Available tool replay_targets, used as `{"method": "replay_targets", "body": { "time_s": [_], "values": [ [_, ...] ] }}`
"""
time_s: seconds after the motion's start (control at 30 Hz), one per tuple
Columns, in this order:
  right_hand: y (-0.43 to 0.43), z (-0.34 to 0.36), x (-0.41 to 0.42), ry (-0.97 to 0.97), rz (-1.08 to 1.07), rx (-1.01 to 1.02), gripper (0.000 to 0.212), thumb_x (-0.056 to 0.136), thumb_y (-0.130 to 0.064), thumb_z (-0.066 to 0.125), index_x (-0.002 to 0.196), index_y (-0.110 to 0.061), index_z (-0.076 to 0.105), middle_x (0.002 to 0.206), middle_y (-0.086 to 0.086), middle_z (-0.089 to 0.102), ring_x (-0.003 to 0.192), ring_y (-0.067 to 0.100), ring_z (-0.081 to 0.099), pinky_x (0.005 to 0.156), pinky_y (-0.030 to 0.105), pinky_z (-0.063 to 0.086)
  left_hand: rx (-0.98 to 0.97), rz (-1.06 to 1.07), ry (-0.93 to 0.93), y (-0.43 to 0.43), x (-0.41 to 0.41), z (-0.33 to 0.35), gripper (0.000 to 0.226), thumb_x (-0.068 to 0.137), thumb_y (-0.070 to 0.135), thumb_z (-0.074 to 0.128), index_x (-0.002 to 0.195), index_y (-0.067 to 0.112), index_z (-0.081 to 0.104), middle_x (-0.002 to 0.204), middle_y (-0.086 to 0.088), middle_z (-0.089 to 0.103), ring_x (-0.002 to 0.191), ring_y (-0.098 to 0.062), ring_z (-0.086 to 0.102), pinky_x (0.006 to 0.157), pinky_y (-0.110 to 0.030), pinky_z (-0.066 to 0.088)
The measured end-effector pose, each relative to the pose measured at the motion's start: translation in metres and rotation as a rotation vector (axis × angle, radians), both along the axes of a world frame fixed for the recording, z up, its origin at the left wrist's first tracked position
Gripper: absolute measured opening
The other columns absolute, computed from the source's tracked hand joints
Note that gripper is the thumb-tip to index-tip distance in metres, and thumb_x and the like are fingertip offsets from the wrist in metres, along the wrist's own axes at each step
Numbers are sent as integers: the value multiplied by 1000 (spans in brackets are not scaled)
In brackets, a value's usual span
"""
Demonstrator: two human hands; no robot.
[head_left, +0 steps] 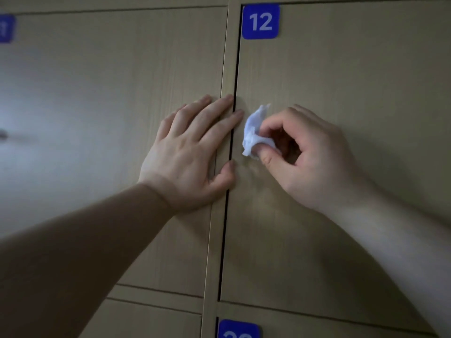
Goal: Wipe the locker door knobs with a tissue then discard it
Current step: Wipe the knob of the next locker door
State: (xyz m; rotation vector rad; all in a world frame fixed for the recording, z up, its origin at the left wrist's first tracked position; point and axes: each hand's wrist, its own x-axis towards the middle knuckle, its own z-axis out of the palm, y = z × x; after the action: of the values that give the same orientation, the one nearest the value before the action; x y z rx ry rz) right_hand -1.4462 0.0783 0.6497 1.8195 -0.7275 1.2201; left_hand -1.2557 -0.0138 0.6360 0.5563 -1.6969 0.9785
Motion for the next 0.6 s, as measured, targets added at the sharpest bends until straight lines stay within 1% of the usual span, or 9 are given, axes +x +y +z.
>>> {"method": "replay_targets", "body": {
  "time_s": [0.1, 0.2, 0.27, 0.33, 0.4, 0.47, 0.5, 0.57, 0.6],
  "values": [
    [1, 6, 5, -19, 12, 51, 14, 86, -25, 70, 83, -20, 57, 68, -14, 49, 61, 5, 47, 57, 17, 34, 4, -3, 5, 1, -1, 0, 74, 84, 53, 43, 152, 25, 38, 161, 2, 30, 147, -24, 24, 114, -44, 24],
    [2, 11, 7, -23, -20, 92, 16, 87, -27, 65, 80, -28, 51, 69, -15, 56, 62, 7, 51, 57, 26, 40, 10, -4, 2, 1, -1, 0, 74, 84, 53, 42, 153, 25, 37, 162, 2, 29, 147, -24, 24, 114, -44, 23],
    [1, 15, 6, -90, 24, 66, 11, 87, -23, 63, 80, -23, 54, 67, -10, 59, 59, 11, 52, 56, 28, 42, 6, -6, -1, 1, -1, 0, 75, 83, 53, 43, 152, 25, 38, 162, 2, 29, 147, -25, 25, 114, -42, 23],
    [0, 15, 4, -154, 149, 47, 7, 87, -16, 60, 81, -15, 57, 64, -10, 60, 55, 15, 54, 53, 27, 43, -4, -10, 6, 1, 0, 0, 74, 82, 52, 44, 152, 25, 39, 161, 2, 30, 146, -25, 27, 113, -42, 23],
    [2, 13, 1, -168, 230, 90, 3, 88, -14, 59, 86, -12, 59, 67, -5, 63, 54, 16, 56, 53, 29, 43, -17, -12, 11, 2, -1, 0, 74, 82, 50, 45, 151, 24, 40, 161, 2, 32, 146, -25, 28, 113, -41, 24],
    [4, 10, -3, -140, 260, 136, 2, 89, -15, 60, 89, -15, 59, 69, -4, 64, 55, 14, 56, 53, 26, 43, -19, -9, 12, 2, -2, -1, 73, 82, 50, 46, 150, 23, 42, 160, 1, 33, 145, -25, 29, 112, -40, 23],
    [4, 9, -4, -114, 257, 159, 2, 89, -15, 62, 91, -16, 60, 69, -3, 64, 56, 14, 56, 53, 27, 44, -13, -7, 11, 2, -2, 0, 73, 82, 50, 46, 150, 23, 41, 160, 1, 33, 145, -25, 29, 113, -40, 23],
    [5, 8, -5, -47, 216, 185, 2, 90, -18, 65, 92, -18, 64, 71, 0, 64, 59, 20, 58, 56, 36, 46, 5, -5, 6, 2, -1, 0, 74, 83, 51, 44, 152, 24, 39, 161, 2, 31, 146, -25, 27, 113, -41, 23],
    [4, 8, -4, -18, 179, 171, 3, 89, -21, 67, 92, -19, 66, 73, -2, 63, 61, 19, 57, 57, 35, 46, 10, -4, 4, 2, 0, 1, 74, 84, 51, 43, 152, 25, 38, 161, 2, 31, 146, -24, 26, 114, -41, 22]
  ]
}}
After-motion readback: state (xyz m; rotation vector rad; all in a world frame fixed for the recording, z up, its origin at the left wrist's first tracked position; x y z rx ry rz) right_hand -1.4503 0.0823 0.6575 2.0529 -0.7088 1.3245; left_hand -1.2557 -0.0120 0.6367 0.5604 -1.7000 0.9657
